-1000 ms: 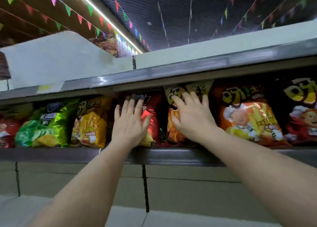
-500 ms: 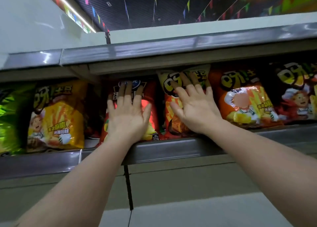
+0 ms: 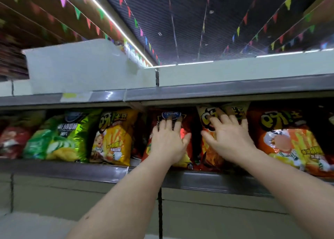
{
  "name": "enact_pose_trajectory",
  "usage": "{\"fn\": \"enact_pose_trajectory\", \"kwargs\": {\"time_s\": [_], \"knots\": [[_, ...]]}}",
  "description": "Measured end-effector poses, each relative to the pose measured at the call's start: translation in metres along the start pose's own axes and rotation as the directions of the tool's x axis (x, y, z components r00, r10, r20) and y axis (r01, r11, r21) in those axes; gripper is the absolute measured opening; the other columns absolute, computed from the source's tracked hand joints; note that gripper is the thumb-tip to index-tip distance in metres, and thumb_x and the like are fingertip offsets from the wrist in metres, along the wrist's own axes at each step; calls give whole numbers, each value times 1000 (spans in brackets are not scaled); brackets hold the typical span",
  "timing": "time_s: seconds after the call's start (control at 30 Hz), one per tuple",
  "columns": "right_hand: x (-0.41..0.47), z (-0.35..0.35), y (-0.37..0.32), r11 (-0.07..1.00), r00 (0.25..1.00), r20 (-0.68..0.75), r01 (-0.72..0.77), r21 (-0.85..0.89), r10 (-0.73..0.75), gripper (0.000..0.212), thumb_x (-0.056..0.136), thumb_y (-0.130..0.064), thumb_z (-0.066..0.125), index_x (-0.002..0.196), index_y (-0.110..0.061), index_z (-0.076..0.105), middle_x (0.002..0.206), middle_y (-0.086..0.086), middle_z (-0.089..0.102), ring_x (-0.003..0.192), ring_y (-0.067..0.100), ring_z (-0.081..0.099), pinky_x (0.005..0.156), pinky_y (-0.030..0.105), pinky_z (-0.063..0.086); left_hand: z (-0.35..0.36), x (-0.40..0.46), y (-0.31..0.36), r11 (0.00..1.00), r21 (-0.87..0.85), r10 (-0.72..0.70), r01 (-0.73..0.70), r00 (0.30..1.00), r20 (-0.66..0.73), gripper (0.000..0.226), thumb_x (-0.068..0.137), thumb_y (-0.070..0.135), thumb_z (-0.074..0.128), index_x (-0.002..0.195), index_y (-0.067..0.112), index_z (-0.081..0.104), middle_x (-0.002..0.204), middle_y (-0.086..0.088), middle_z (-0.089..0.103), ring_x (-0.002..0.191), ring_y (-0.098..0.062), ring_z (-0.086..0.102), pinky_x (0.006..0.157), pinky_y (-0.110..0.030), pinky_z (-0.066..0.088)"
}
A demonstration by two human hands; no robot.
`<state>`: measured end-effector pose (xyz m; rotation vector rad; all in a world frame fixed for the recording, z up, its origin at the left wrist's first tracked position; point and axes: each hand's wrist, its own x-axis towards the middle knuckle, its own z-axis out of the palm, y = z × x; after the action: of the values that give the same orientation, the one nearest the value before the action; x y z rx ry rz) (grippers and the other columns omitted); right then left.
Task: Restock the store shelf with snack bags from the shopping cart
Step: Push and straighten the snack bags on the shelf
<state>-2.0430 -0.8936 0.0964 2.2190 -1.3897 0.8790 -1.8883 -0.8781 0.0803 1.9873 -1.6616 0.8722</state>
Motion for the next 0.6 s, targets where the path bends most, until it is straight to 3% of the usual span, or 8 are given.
{"fn": "enact_pose_trajectory", "kwargs": {"time_s": [0.1, 0.17, 0.33, 0.5, 0.6], "knots": [[-5, -2, -14, 995, 994, -61, 93, 33, -90, 56, 94, -47, 34, 145, -26, 25, 153, 3, 21, 142, 23, 11, 114, 46, 10, 3, -19, -7, 993, -119, -36, 24, 995, -95, 85, 80, 59, -1, 149, 16, 27, 152, -14, 31, 141, -28, 26, 112, -42, 22], [-10, 1, -28, 979, 983, -66, 179, 94, -174, 55, 95, -44, 36, 145, -27, 25, 157, 0, 14, 145, 20, 3, 116, 45, 3, 4, -33, -18, 989, -140, -65, 41, 983, -171, 83, 81, 57, 6, 145, 14, 36, 147, -15, 39, 137, -30, 35, 110, -44, 28], [-25, 10, -71, 926, 940, -46, 341, 164, -338, 54, 97, -42, 33, 147, -25, 20, 157, -4, 9, 145, 15, -6, 116, 42, -1, -3, -76, -61, 979, -120, -175, 165, 982, -70, 92, 72, 60, -3, 149, 17, 26, 156, -11, 24, 143, -28, 20, 114, -42, 16], [-31, 13, -116, 880, 896, -31, 441, 180, -443, 54, 96, -36, 37, 146, -25, 22, 156, -2, 14, 146, 16, -2, 116, 41, 1, -18, -101, -120, 957, -50, -287, 284, 956, -54, 63, 97, 51, 22, 151, 19, 17, 159, -6, 15, 145, -23, 13, 116, -37, 12], [-29, 14, -144, 864, 881, -17, 468, 184, -473, 53, 96, -36, 37, 146, -24, 21, 156, -3, 14, 145, 16, -2, 116, 39, 1, -25, -109, -158, 947, -40, -319, 318, 946, -49, 58, 100, 45, 29, 151, 19, 16, 159, -5, 13, 146, -22, 11, 116, -37, 10]]}}
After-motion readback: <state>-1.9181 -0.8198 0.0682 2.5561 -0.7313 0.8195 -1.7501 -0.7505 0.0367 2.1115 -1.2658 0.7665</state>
